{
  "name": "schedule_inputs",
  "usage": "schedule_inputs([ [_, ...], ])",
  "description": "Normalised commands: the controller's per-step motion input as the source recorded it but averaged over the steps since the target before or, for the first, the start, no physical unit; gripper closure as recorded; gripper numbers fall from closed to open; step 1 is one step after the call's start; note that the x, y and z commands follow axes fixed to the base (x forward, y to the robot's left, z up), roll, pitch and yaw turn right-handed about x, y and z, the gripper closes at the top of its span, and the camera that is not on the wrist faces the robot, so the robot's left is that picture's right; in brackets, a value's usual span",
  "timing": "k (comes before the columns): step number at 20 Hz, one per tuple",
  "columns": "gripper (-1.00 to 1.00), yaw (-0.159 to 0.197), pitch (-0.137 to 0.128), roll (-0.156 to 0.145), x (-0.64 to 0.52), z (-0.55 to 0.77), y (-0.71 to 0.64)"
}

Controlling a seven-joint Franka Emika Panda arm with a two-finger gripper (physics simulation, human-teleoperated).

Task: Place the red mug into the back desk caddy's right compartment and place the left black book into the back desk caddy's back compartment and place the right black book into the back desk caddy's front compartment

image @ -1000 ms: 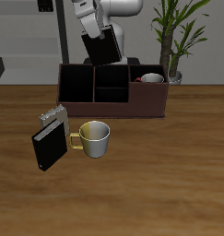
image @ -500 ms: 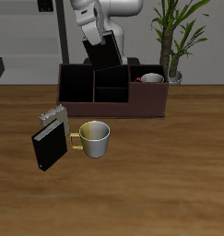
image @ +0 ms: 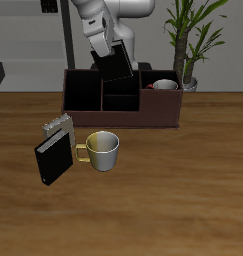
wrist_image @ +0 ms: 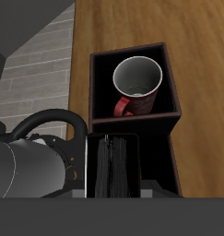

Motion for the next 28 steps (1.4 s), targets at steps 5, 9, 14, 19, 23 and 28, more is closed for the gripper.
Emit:
schedule_inputs([
  [5,1.0,-0.005,0.033,-0.005,0.0,-0.16,-0.01],
  [9,1.0,-0.014,0.032,-0.017,0.12,-0.13,-0.05],
  [14,1.0,0.007,0.019,0.005,0.04,-0.12,0.01],
  [19,1.0,-0.003,0.026,-0.005,0.03,-0.16,0.01],
  [23,1.0,-0.017,0.03,0.01,0.06,-0.11,0.08],
  [28,1.0,0.023,0.025,0.02,0.02,-0.15,0.12],
])
